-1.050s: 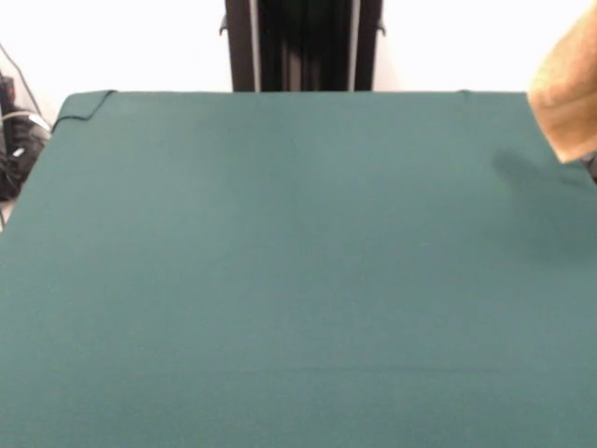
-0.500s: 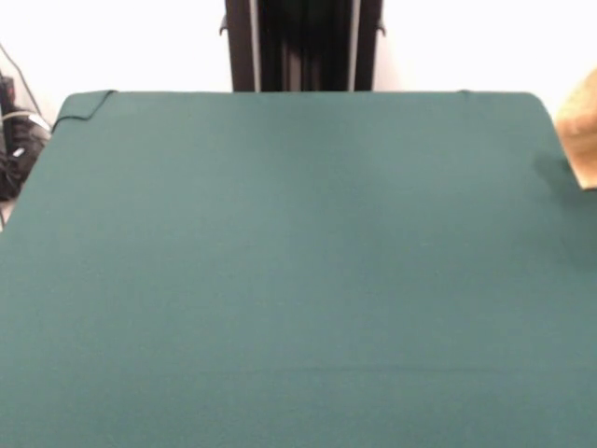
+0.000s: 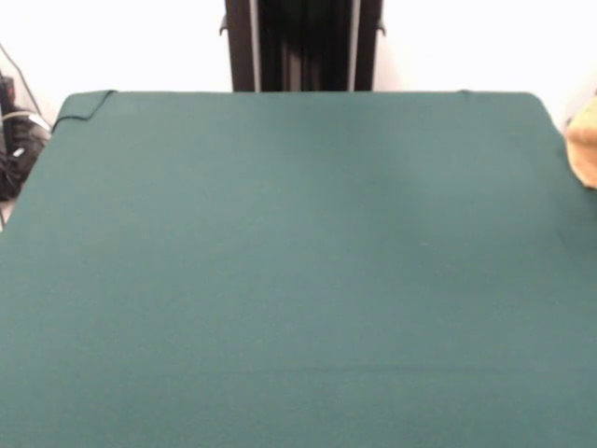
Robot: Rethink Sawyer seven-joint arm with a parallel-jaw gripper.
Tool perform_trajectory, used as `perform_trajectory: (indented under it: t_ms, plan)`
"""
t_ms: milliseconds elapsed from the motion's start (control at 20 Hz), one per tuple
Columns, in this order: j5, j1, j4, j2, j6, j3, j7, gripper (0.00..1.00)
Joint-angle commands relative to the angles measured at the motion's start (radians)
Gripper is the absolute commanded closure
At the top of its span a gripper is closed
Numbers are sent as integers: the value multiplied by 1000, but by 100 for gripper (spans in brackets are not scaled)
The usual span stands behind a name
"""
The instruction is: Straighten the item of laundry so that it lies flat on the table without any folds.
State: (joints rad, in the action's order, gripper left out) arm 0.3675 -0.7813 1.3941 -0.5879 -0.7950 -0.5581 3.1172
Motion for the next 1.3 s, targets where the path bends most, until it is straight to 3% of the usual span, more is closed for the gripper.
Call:
perform_trajectory:
  t_ms: [50,550,1100,1300]
  plan:
    - [86,-46,-49,47,-26,14,372,100]
    - [142,-60,-79,-39,-175,-5,369,100]
    - [141,-60,-92,-109,-292,-29,338,100]
    - [162,-47,86,-124,-47,33,239,100]
